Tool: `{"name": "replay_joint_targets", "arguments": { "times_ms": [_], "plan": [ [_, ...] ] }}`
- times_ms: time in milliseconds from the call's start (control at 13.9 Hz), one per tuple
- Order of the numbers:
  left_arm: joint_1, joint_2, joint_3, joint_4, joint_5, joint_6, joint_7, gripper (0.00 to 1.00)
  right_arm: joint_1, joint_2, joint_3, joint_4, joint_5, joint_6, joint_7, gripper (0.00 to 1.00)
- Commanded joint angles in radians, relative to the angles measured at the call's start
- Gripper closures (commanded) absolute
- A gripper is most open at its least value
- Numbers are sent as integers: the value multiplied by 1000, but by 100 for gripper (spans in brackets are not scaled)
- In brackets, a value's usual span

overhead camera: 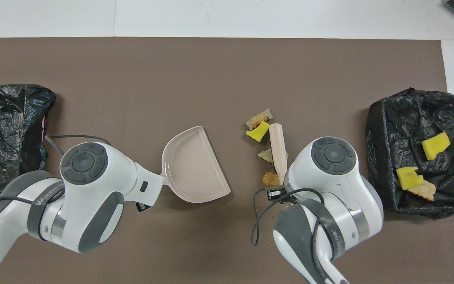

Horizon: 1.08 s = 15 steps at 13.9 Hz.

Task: Sweep and dump trash in bin

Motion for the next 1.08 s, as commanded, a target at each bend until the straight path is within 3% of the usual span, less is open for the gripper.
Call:
{"name": "replay_joint_targets", "arguments": {
  "times_ms": [0, 287, 574, 718, 1005],
  "plan": [
    [-43, -13, 12, -29, -14, 38, -6, 100, -28, 8, -12, 97, 10, -136, -98, 100],
    [-56, -7, 12, -49, -14, 50, -24, 100, -93, -9, -14, 85, -77, -170, -178, 100],
    [-56, -7, 14, -49, -14, 46, -35, 100, -155, -28, -11, -4, -103, -40, -261, 100],
    [-56, -8, 14, -49, -14, 46, -35, 100, -155, 1, -6, -29, -105, 44, -264, 100],
    [-56, -8, 14, -49, -14, 46, -40, 100, -146, 84, -6, 14, -108, 99, -365, 100]
  ]
}}
